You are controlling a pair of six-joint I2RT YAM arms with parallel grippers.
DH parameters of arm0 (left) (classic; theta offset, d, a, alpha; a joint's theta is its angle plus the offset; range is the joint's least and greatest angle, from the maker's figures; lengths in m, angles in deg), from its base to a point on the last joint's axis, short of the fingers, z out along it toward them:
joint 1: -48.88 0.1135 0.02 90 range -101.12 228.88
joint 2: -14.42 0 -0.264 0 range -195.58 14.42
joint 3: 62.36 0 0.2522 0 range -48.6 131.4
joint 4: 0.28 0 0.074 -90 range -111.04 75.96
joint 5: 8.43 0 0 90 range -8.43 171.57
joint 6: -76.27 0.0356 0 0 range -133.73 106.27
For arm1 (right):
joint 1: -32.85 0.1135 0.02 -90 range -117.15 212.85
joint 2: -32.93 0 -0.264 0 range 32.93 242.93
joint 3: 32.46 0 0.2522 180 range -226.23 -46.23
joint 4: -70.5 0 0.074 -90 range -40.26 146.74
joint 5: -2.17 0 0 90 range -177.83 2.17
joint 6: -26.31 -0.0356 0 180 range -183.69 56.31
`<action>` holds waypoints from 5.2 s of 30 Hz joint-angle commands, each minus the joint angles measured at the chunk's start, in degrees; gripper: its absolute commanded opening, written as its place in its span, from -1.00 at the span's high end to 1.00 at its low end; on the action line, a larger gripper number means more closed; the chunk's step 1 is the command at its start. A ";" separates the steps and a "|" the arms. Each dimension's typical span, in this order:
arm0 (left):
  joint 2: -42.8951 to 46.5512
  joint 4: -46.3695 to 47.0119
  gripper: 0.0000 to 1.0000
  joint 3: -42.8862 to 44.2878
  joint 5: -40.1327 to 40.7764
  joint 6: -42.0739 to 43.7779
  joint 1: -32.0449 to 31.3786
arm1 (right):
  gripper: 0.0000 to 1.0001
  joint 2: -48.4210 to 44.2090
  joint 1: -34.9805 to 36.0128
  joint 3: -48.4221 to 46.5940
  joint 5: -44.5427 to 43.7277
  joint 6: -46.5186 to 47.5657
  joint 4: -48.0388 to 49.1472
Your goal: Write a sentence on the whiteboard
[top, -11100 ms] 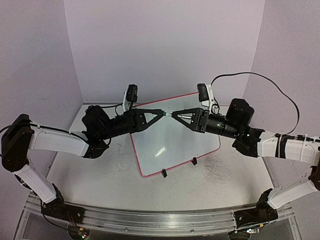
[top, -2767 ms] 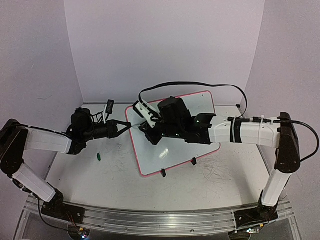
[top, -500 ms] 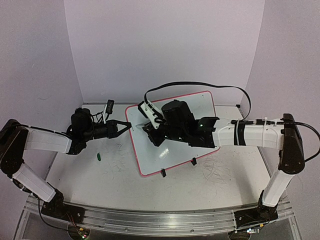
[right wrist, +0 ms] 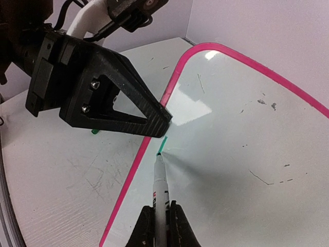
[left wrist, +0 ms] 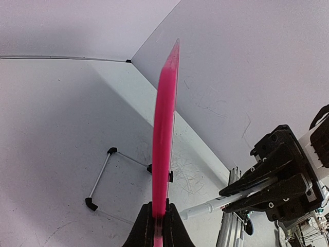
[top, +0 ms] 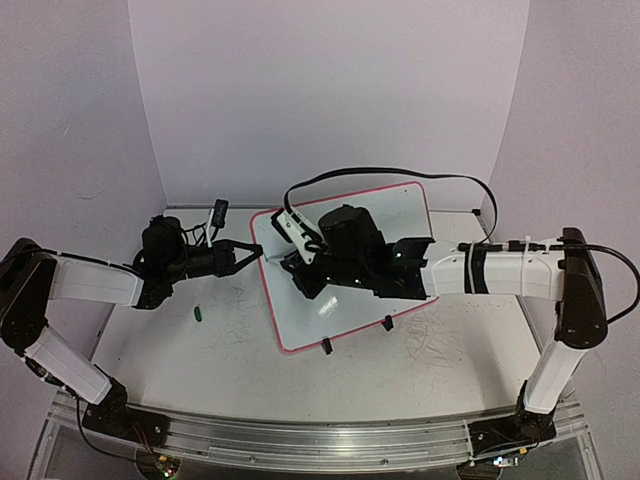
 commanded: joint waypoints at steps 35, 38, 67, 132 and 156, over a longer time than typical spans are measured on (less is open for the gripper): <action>1.38 1.66 1.00 0.94 -0.63 -0.51 -0.05 | 1.00 -0.76 -0.93 0.19 -4.77 -1.44 3.58; 1.36 1.62 1.00 1.01 -0.59 -0.50 -0.05 | 1.00 -0.37 -0.90 0.07 -4.38 -1.56 3.02; 1.86 1.64 1.00 0.71 -0.57 -0.61 -0.05 | 1.00 1.67 0.39 0.26 -2.27 -3.38 1.22; 2.23 1.25 1.00 0.85 -0.59 -0.12 -0.07 | 1.00 -2.67 -1.11 4.42 -1.09 0.20 3.72; 1.64 1.06 1.00 1.57 -0.98 -0.02 -0.07 | 1.00 -2.25 -0.92 7.44 1.06 -1.35 2.00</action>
